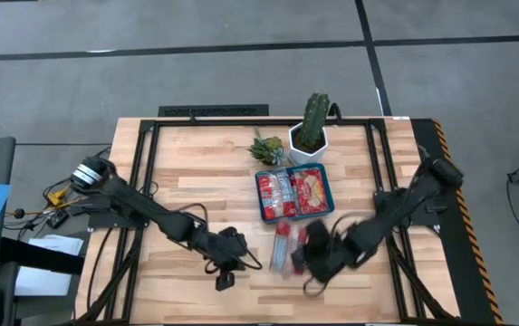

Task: Sort popcorn bags into baskets
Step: Put the red popcorn bag into the blue container

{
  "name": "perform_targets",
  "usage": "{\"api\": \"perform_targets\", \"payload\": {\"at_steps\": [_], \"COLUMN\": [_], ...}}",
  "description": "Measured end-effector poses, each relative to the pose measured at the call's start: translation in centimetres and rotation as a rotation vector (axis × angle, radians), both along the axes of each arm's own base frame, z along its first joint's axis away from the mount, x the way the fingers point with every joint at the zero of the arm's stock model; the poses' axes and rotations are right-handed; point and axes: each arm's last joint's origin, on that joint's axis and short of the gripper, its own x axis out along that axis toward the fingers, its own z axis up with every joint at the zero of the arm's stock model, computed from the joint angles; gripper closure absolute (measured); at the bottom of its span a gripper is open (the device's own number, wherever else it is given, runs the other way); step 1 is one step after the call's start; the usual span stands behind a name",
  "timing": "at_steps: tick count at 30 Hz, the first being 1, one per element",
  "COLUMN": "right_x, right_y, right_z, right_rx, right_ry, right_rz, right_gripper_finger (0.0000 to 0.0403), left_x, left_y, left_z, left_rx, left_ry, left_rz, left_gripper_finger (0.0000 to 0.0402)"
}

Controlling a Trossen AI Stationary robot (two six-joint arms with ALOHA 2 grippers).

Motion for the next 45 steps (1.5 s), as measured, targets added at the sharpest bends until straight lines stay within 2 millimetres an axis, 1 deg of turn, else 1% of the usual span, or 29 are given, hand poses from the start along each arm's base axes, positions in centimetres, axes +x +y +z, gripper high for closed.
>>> {"api": "perform_targets", "payload": {"at_steps": [4,8,12,14,16,20,24,27,32,35,38,45], "right_x": [-1.8,-3.4,-4.8,-5.1,-4.9,-4.0,-3.1,-3.1,-3.5,-3.4,-3.7,-3.8], "right_y": [-5.2,-10.6,-15.2,-16.7,-17.9,-19.7,-21.1,-21.7,-22.2,-22.5,-22.9,-23.2], "right_z": [3.8,6.8,8.3,8.5,8.4,7.0,4.9,2.9,0.3,-0.4,-1.0,-1.2], "right_rx": [-0.098,-0.212,-0.312,-0.344,-0.361,-0.358,-0.332,-0.295,-0.231,-0.226,-0.202,-0.176], "right_ry": [0.083,0.117,0.168,0.195,0.226,0.261,0.261,0.287,0.253,0.224,0.237,0.234], "right_rz": [0.084,0.171,0.227,0.284,0.346,0.424,0.461,0.476,0.477,0.453,0.421,0.407], "right_gripper_finger": [0.0397,0.0399,0.0393,0.0393,0.0394,0.0391,0.0385,0.0385,0.0384,0.0375,0.0363,0.0326], "left_x": [-1.1,-2.0,-2.5,-2.5,-2.6,-2.7,-2.7,-2.7,-2.7,-2.7,-2.5,-2.2], "left_y": [0.8,1.4,1.7,1.8,1.9,2.0,2.1,2.1,2.2,2.3,2.7,3.3], "left_z": [2.9,4.6,5.0,5.0,4.8,4.7,4.7,4.7,4.6,4.6,4.6,4.6], "left_rx": [0.031,0.050,0.069,0.074,0.081,0.097,0.112,0.116,0.130,0.134,0.135,0.149], "left_ry": [-0.089,-0.132,-0.127,-0.122,-0.101,-0.095,-0.099,-0.096,-0.090,-0.090,-0.089,-0.092], "left_rz": [0.042,0.081,0.100,0.110,0.114,0.140,0.162,0.164,0.175,0.185,0.197,0.212], "left_gripper_finger": [0.0401,0.0401,0.0401,0.0401,0.0401,0.0401,0.0401,0.0401,0.0401,0.0401,0.0401,0.0401]}}
